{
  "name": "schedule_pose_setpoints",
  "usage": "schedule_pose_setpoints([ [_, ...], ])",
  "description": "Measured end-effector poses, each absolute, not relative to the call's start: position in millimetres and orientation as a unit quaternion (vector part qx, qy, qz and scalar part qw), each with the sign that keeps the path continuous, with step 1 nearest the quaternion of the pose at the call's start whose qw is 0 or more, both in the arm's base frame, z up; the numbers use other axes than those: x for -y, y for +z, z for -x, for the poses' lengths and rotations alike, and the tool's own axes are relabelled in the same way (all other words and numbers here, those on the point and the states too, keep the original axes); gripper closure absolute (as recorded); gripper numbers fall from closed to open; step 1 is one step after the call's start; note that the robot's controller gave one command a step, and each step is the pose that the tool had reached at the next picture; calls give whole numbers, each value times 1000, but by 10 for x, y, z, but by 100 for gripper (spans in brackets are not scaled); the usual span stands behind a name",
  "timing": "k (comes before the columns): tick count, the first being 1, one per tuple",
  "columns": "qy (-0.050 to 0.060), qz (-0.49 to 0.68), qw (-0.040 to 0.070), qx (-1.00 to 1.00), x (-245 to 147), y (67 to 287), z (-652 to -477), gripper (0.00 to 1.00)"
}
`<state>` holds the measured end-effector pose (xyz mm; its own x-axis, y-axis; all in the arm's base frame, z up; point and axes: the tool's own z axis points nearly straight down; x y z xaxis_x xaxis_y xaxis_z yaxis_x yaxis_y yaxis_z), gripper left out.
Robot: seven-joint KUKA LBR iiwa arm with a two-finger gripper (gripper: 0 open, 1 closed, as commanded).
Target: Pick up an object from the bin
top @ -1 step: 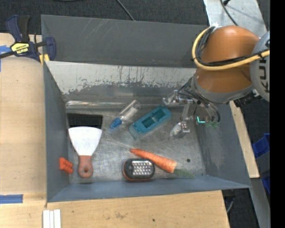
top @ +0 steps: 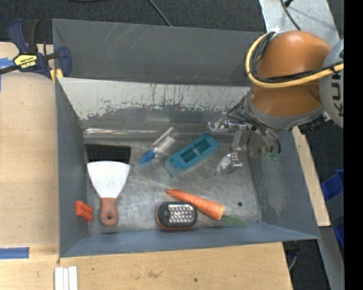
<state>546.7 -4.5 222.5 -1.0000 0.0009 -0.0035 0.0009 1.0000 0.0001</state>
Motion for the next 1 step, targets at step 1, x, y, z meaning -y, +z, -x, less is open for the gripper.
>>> schedule_pose_setpoints([
  [1,0,68,3,-998,-20,1798,-5677,0],
])
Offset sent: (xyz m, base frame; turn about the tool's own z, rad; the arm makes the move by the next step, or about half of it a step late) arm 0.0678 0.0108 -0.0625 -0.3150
